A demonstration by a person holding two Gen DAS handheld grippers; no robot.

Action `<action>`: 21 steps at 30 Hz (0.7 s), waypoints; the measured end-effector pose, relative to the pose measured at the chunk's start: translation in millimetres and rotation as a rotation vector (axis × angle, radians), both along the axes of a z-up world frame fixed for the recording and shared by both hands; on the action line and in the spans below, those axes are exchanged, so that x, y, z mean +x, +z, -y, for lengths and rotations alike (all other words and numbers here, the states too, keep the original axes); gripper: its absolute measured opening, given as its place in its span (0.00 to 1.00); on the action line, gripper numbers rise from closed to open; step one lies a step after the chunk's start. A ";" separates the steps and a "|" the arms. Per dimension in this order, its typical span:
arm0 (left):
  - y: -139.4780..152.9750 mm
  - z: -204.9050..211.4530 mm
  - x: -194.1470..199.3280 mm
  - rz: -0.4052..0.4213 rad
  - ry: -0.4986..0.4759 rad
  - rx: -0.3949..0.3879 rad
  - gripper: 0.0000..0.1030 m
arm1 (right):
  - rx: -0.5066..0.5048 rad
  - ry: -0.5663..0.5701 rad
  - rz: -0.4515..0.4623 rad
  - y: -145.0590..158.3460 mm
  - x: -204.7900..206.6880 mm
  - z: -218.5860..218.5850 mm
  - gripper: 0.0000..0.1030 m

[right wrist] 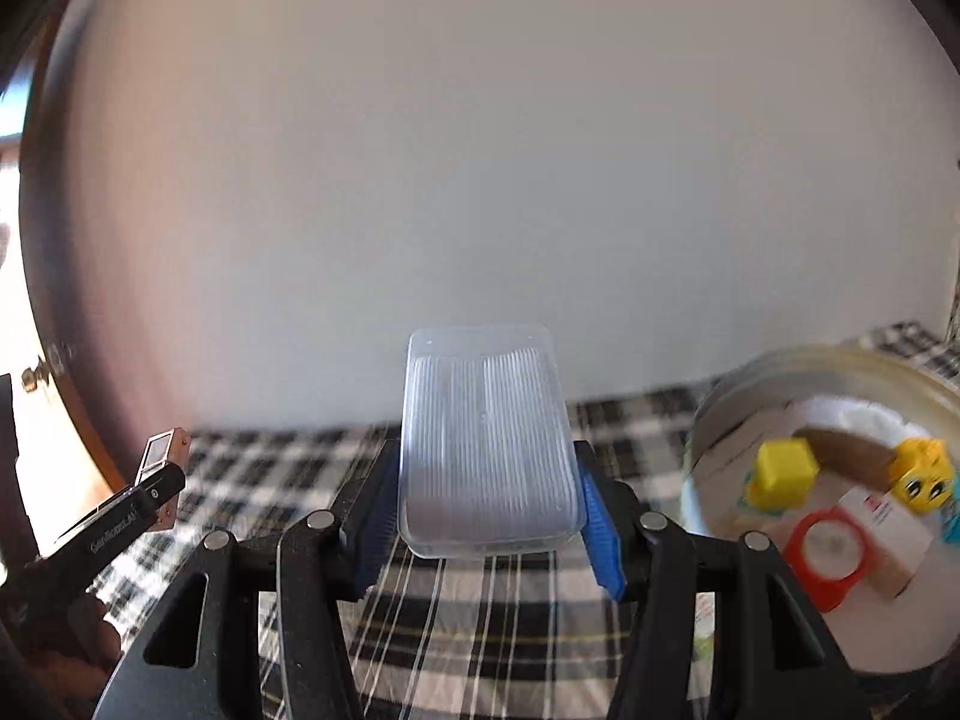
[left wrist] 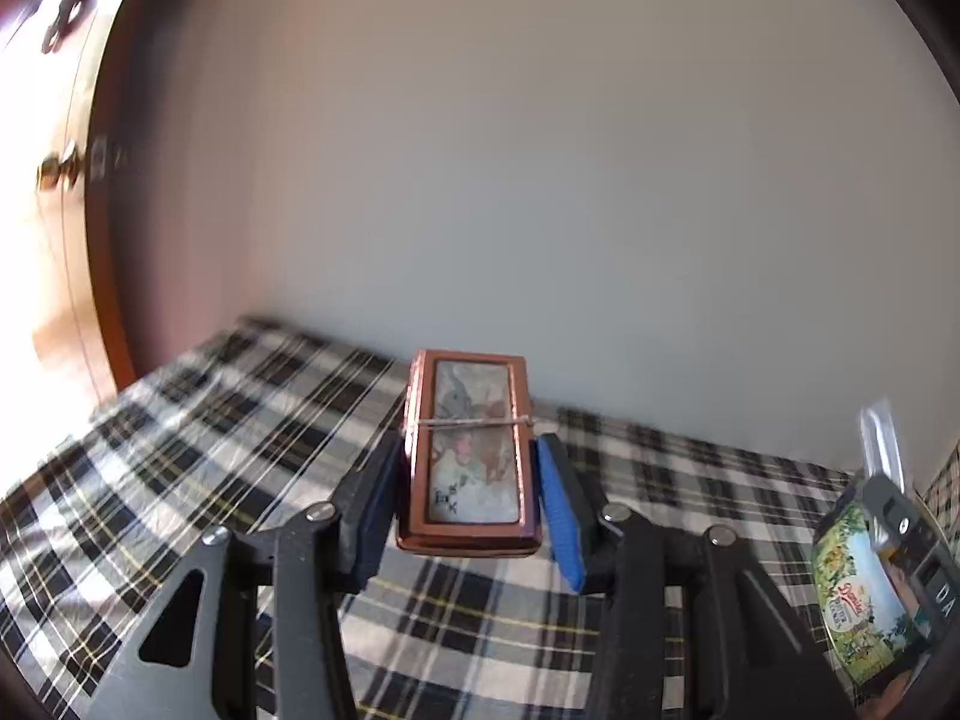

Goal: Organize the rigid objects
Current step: 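Carry picture frame with left tool while right tool carries clear box over tin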

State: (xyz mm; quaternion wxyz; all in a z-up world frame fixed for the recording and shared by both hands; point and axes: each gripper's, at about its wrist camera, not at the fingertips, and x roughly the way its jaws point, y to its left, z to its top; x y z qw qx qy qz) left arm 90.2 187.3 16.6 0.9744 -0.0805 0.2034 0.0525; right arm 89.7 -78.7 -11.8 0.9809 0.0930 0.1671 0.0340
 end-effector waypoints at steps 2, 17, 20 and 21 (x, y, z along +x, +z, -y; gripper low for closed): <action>2.7 10.8 -3.1 0.019 -0.026 0.020 0.42 | -0.004 -0.012 0.042 4.2 -7.5 2.9 0.55; -4.2 48.5 -8.7 0.004 -0.059 0.098 0.43 | -0.111 -0.035 0.123 5.9 -27.2 -4.2 0.55; -2.9 52.0 -11.8 0.010 -0.049 0.114 0.43 | -0.130 -0.029 0.134 4.1 -33.5 -5.5 0.55; -2.1 53.5 -13.1 0.012 -0.049 0.116 0.43 | -0.135 -0.026 0.135 3.1 -35.0 -5.6 0.55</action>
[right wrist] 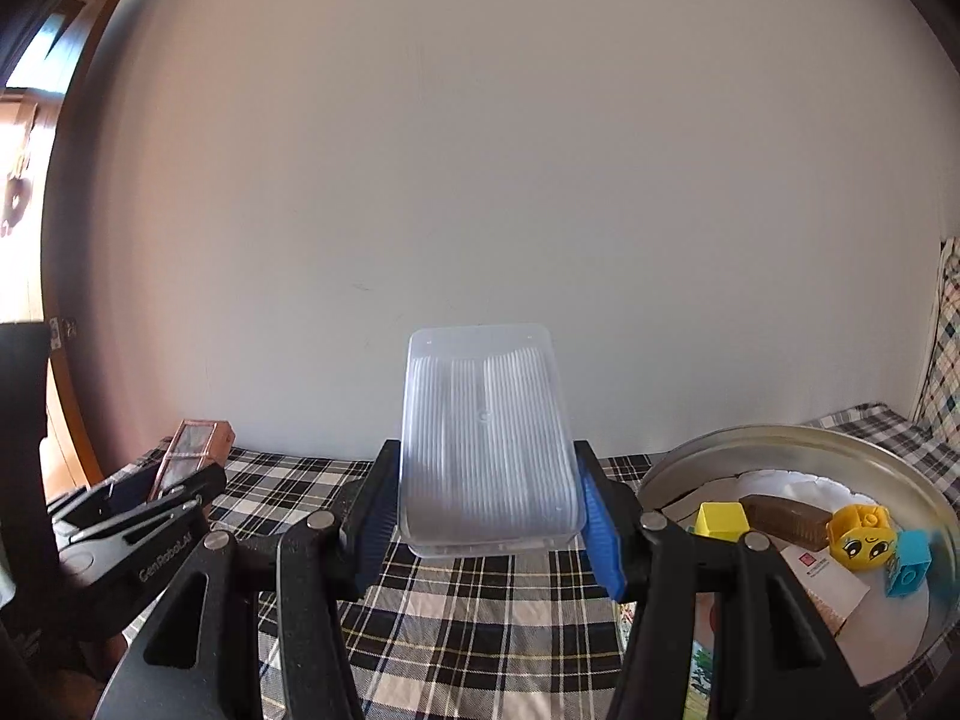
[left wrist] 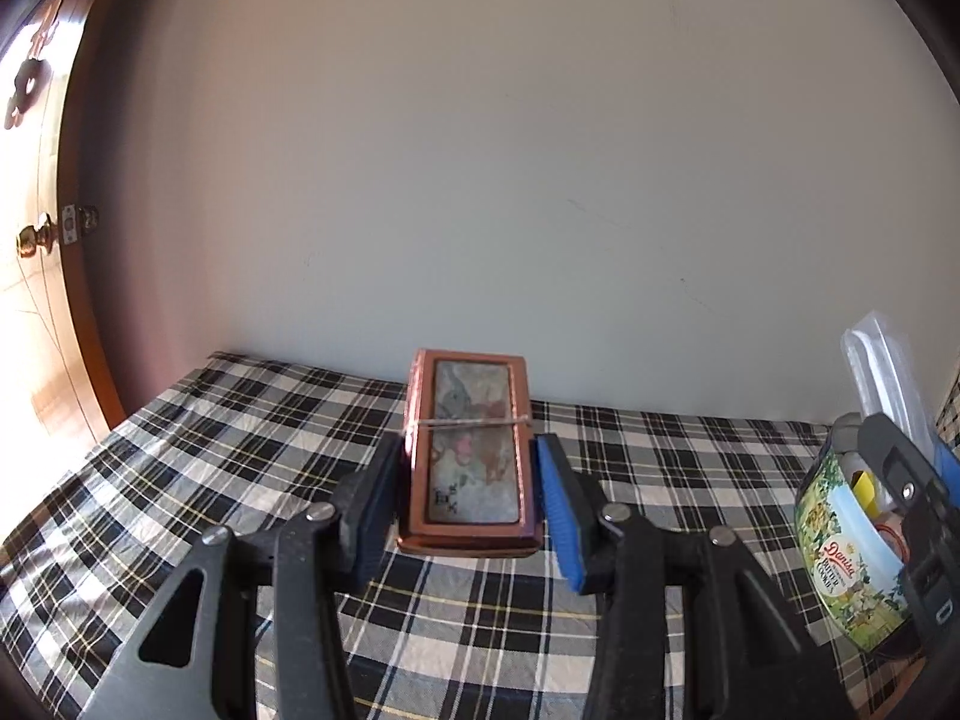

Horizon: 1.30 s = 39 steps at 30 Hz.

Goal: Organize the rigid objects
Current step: 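Carry picture frame with left tool while right tool carries clear box over tin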

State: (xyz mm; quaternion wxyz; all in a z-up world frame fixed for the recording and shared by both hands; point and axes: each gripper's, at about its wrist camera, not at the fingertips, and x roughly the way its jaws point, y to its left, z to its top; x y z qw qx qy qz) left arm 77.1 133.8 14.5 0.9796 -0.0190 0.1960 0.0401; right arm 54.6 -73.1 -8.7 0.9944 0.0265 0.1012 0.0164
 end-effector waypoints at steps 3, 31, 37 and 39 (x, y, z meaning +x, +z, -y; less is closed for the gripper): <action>0.2 4.3 -2.6 -0.002 -0.001 -0.001 0.43 | -0.001 0.016 -0.001 -1.8 -1.4 4.3 0.55; -5.2 47.7 -33.0 0.002 -0.053 0.024 0.43 | 0.018 0.065 -0.014 9.3 -57.5 42.9 0.55; -6.4 60.3 -36.7 0.010 -0.061 0.045 0.43 | -0.054 0.071 0.016 13.9 -66.4 43.2 0.55; -6.1 64.7 -38.4 0.016 -0.062 0.045 0.43 | -0.069 0.066 0.025 16.1 -70.3 45.1 0.55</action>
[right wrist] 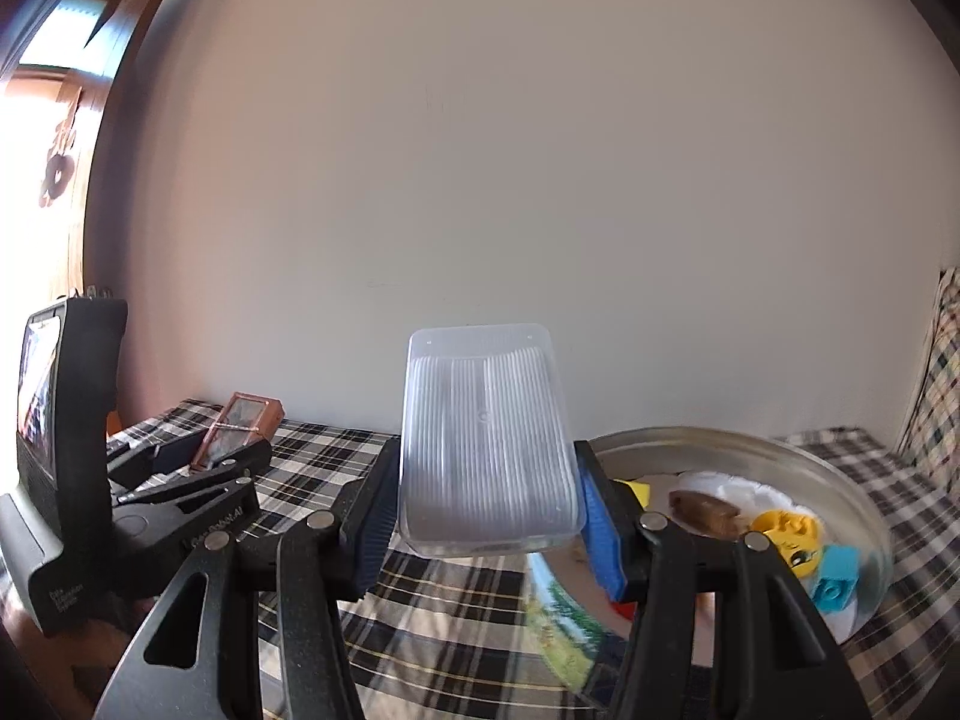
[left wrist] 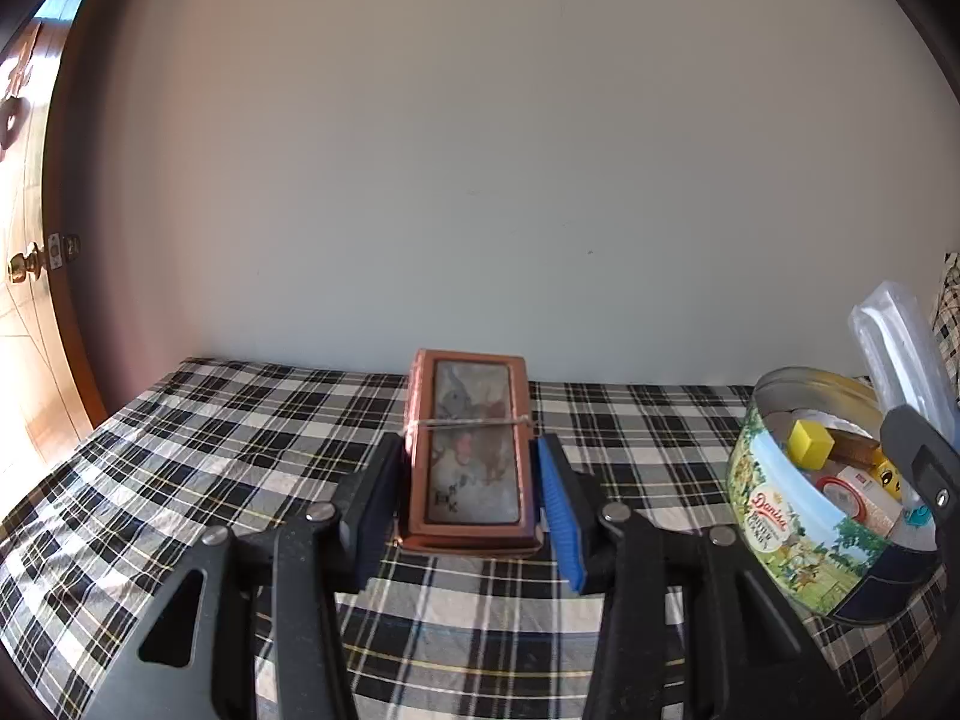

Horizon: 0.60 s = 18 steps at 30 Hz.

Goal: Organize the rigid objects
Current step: 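Carry picture frame with left tool while right tool carries clear box over tin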

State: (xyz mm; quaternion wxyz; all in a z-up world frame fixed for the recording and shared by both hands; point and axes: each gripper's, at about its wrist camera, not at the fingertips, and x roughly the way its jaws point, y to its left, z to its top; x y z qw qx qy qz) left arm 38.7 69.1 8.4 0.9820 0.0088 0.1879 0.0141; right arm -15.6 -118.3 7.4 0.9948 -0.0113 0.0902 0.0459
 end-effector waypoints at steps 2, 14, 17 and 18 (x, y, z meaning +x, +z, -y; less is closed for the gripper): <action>-0.1 6.6 -1.1 0.001 -0.012 0.005 0.43 | -0.004 -0.003 0.002 1.1 -2.0 4.7 0.55; -0.6 34.4 -1.8 -0.004 -0.020 -0.026 0.43 | -0.009 -0.011 0.008 0.4 -2.0 9.5 0.55; -1.3 43.6 -2.8 -0.011 -0.030 -0.040 0.43 | -0.019 -0.011 0.012 -0.1 -2.8 9.4 0.55; -1.1 46.9 -3.3 -0.010 -0.033 -0.039 0.43 | -0.022 -0.012 0.015 0.1 -3.7 10.1 0.55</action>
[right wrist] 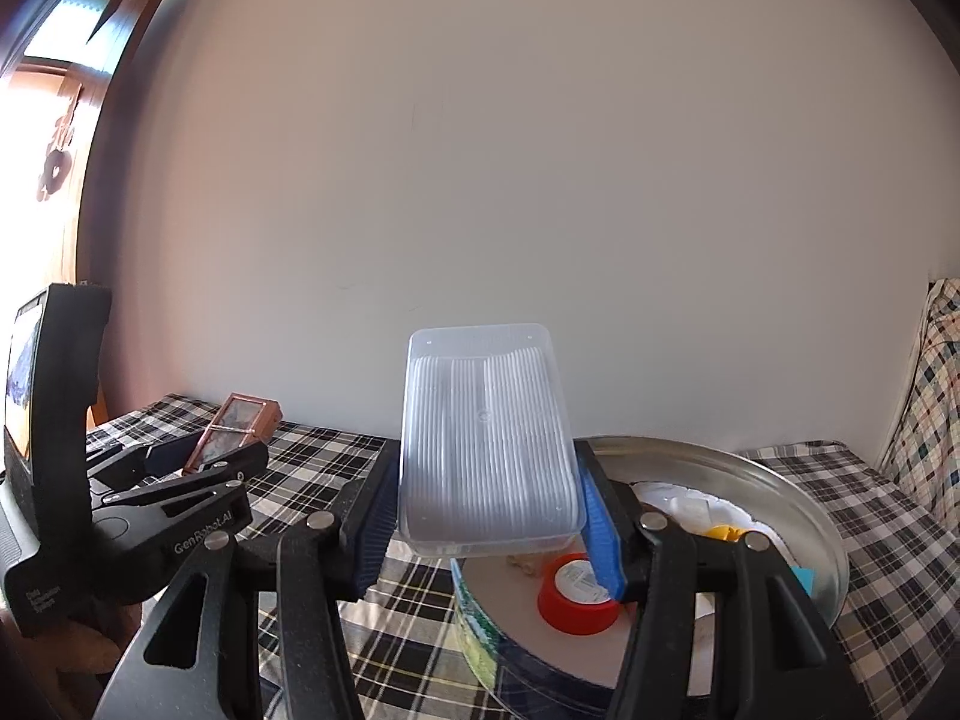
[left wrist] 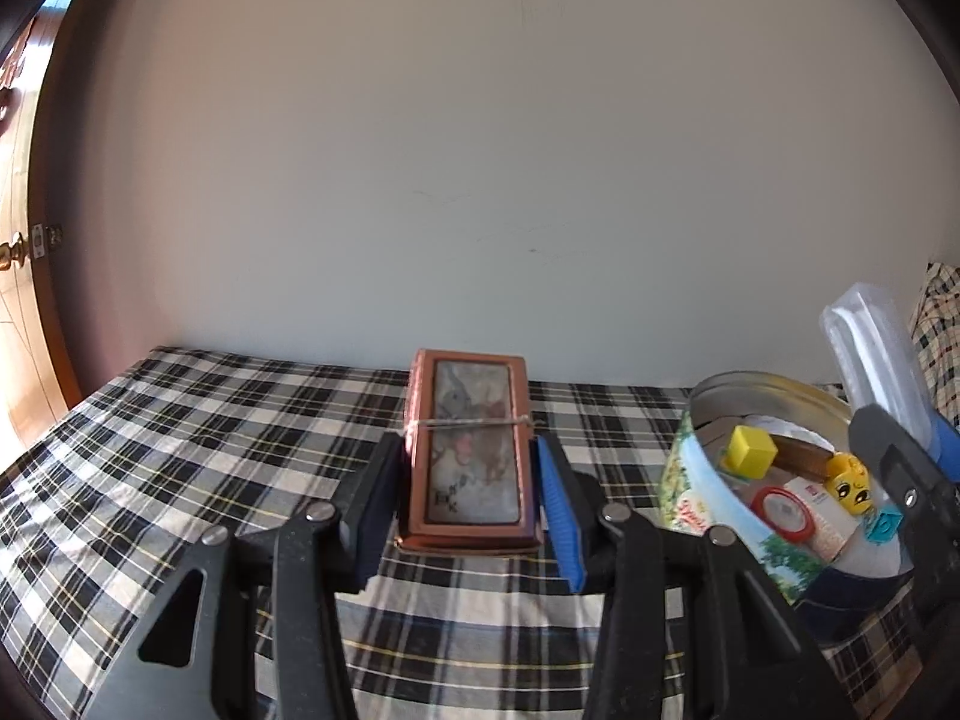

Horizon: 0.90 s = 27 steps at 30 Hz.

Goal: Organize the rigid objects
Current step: 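Carry picture frame with left tool while right tool carries clear box over tin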

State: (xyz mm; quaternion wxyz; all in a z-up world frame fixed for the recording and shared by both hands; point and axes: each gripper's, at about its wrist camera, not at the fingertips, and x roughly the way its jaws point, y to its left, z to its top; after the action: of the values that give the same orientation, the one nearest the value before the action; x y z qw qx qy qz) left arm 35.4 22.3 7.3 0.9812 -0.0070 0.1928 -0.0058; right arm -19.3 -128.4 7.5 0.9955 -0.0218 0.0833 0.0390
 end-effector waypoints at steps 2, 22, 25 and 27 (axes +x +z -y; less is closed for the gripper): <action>0.5 5.8 -0.7 0.005 -0.005 0.001 0.43 | -0.001 -0.005 0.005 0.4 -0.6 1.0 0.55; 4.8 44.0 -0.2 0.027 -0.046 0.019 0.43 | 0.029 -0.077 0.022 7.5 -4.3 37.2 0.55; 6.4 48.3 -0.4 0.032 -0.052 0.017 0.43 | 0.025 -0.087 0.025 8.3 -7.4 41.8 0.55; 7.9 50.6 -0.8 0.038 -0.054 0.012 0.43 | 0.026 -0.093 0.026 8.8 -8.8 44.9 0.55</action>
State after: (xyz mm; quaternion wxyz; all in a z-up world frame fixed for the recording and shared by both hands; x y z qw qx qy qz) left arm 34.6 -28.3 15.3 0.9842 0.0043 0.1742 -0.0312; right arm -28.1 -173.3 16.2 0.9974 -0.0055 0.0709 -0.0065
